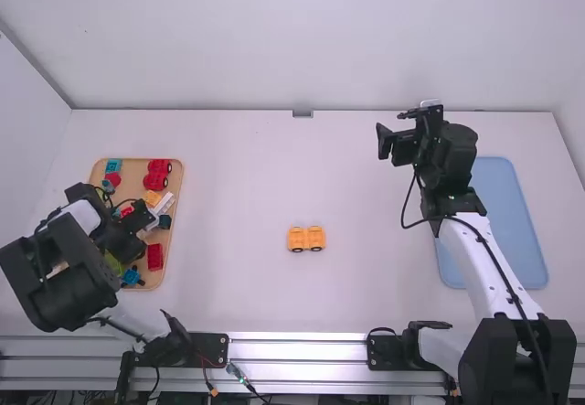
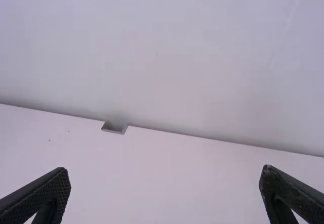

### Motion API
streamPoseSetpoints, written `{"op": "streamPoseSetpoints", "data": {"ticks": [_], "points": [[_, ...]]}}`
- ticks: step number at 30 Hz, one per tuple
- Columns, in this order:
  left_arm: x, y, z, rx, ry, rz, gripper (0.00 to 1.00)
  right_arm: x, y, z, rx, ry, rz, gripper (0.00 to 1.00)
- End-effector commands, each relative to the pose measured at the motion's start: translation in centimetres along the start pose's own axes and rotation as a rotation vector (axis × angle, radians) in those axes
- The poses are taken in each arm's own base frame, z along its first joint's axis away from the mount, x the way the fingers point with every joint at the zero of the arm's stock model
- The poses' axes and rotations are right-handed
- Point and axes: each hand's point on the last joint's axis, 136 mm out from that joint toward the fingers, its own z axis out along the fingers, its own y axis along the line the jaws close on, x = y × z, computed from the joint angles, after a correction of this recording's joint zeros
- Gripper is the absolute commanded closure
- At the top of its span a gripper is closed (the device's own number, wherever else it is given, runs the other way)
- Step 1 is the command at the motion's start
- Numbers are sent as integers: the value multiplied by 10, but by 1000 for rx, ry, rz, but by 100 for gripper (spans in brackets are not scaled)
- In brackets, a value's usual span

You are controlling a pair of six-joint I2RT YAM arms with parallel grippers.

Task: Assemble lego blocks to make yellow taxi

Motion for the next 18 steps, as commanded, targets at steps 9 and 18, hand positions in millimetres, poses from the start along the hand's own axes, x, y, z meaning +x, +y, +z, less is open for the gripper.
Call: {"op": "streamPoseSetpoints", "data": {"ticks": [9, 18], "points": [[-2, -10, 6, 43, -20, -1, 36, -30, -2, -5, 12, -79, -16, 1], [8, -17, 26, 92, 36, 0, 37, -41, -3, -7, 14, -124, -26, 1]]}}
